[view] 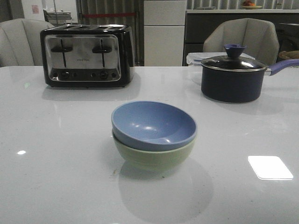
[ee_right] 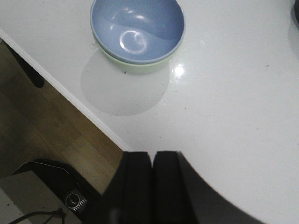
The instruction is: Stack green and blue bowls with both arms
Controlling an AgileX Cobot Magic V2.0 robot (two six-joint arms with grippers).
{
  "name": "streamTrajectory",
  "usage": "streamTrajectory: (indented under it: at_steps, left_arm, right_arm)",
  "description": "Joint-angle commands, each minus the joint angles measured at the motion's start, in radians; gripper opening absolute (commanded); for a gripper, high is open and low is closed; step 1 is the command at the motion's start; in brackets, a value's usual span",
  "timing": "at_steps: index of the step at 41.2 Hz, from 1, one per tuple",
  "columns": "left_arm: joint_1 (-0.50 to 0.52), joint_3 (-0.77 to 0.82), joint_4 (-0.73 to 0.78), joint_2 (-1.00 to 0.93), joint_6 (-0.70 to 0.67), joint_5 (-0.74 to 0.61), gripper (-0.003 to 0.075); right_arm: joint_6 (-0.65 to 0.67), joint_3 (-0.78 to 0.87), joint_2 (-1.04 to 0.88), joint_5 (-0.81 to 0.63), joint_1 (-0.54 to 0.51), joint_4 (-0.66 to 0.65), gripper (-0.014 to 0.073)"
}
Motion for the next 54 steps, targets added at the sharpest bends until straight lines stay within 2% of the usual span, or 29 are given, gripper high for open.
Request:
streamTrajectory:
  at_steps: [1, 22, 54]
  left_arm:
    - [-0.015, 0.004, 0.019, -0.022, -0.014, -0.128, 0.0093]
    - [-0.071, 0.004, 0.037, -0.022, 0.029, -0.179, 0.0093]
    - [-0.073, 0.004, 0.035, -0.022, 0.043, -0.18, 0.0093]
  right_arm:
    - [0.0, -0.025, -0.003, -0.056, 0.0, -0.003, 0.0057]
    - [0.0, -0.025, -0.003, -0.056, 0.0, -0.003, 0.0057]
    - [0.0, -0.025, -0.003, -0.056, 0.0, -0.003, 0.0057]
